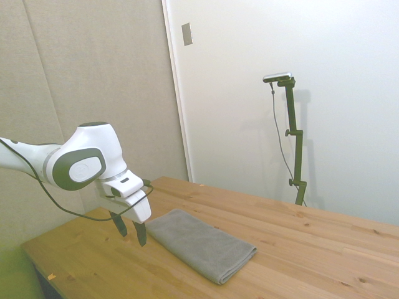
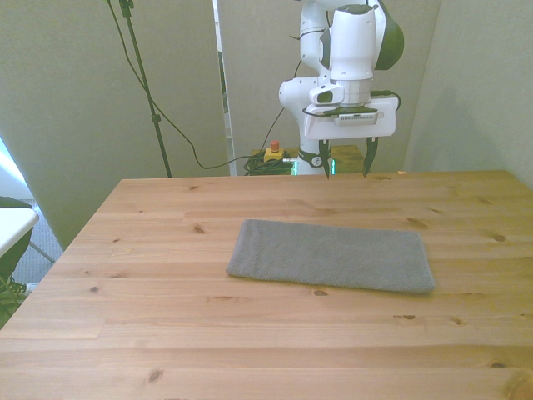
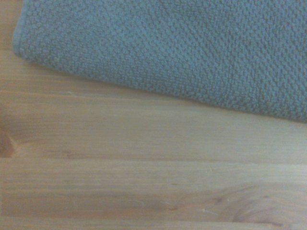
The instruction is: Fold the towel
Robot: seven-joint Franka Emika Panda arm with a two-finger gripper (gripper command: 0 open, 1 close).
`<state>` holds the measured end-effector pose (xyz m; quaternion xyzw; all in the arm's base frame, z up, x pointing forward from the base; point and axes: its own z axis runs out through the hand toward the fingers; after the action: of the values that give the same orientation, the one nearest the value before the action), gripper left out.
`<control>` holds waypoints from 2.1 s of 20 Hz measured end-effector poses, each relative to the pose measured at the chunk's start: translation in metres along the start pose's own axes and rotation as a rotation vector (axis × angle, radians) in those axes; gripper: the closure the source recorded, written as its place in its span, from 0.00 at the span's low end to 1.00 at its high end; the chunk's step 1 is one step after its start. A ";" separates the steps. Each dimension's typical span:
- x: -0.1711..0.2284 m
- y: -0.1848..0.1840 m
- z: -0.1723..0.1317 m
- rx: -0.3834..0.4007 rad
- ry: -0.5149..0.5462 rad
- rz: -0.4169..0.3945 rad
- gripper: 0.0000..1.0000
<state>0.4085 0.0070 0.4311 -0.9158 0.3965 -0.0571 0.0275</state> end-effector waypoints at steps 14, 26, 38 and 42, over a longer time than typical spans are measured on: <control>0.049 -0.129 0.000 -0.058 0.102 0.134 0.00; -0.001 -0.276 0.050 -0.432 0.423 0.144 0.00; -0.007 -0.310 0.117 -0.507 0.383 0.214 0.00; 0.002 -0.305 0.117 -0.521 0.388 0.233 0.00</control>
<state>0.6454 0.2148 0.3444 -0.8128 0.4975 -0.1237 -0.2768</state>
